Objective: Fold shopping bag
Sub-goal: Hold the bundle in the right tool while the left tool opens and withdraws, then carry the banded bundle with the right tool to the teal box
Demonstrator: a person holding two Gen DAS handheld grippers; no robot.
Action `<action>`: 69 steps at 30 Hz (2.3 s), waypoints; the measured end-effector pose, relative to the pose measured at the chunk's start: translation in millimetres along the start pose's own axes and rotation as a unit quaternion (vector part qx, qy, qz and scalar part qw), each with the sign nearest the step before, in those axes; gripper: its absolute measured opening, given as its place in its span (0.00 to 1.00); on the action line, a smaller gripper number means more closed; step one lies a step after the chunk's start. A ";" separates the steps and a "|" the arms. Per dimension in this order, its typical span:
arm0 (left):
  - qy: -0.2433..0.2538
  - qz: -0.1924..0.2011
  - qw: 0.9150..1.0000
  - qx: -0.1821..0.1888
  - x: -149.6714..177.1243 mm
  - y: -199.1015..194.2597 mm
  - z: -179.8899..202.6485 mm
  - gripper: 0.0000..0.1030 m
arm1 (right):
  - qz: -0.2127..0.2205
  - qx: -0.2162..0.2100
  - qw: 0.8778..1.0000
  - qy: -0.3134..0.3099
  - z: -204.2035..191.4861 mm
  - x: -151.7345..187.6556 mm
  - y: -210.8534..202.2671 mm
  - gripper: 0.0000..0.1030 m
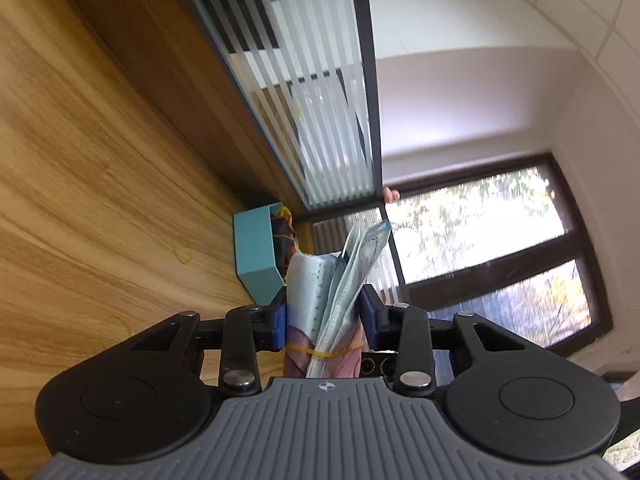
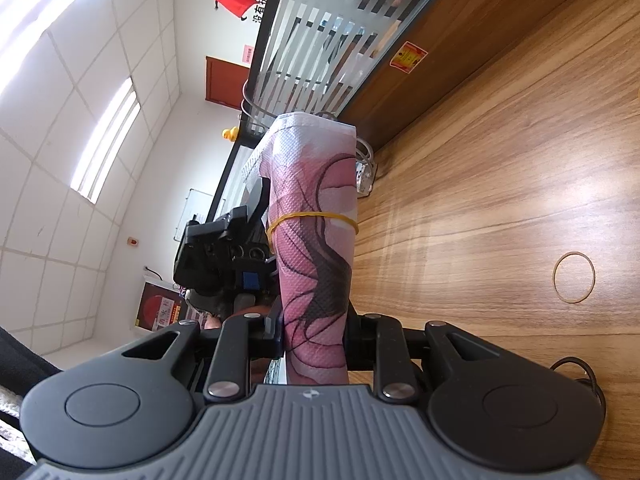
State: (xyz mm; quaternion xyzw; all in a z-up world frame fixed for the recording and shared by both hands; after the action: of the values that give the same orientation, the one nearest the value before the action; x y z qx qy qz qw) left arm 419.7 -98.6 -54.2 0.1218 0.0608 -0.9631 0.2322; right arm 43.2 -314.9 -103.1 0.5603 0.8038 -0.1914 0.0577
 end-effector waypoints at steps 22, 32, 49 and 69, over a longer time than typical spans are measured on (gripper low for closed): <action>0.013 -0.030 0.999 -0.043 13.2 -16.8 -5.7 0.47 | -0.013 0.012 1.000 -0.007 -2.2 7.9 -1.2 0.31; 0.018 -0.020 0.998 -0.060 11.1 -19.2 2.1 0.65 | -0.020 0.032 0.999 -0.037 -11.8 15.0 -5.2 0.34; 0.110 -0.017 0.985 -0.130 3.9 -13.7 29.8 1.00 | 0.108 0.177 0.973 -0.102 -28.6 6.3 -56.6 0.26; 0.347 -0.099 0.875 -0.323 37.0 22.6 8.7 1.00 | 0.141 0.441 0.864 -0.199 -11.7 -3.3 -121.6 0.27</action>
State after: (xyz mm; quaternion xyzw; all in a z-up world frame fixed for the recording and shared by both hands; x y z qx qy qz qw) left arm 396.4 -136.1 -56.8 0.3599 0.4567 -0.8038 0.1257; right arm -66.4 -349.8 -61.8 0.5848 0.5193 -0.6231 -0.0104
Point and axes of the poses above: each gripper's, at about its wrist camera, not at the fingertips, and y roughly the way its jaws point, z to its right, x to its underside, the point moved 8 cm from there along y, roughly the way its jaws point, and after that the axes turned 10 degrees about z, right-handed, at the moved point
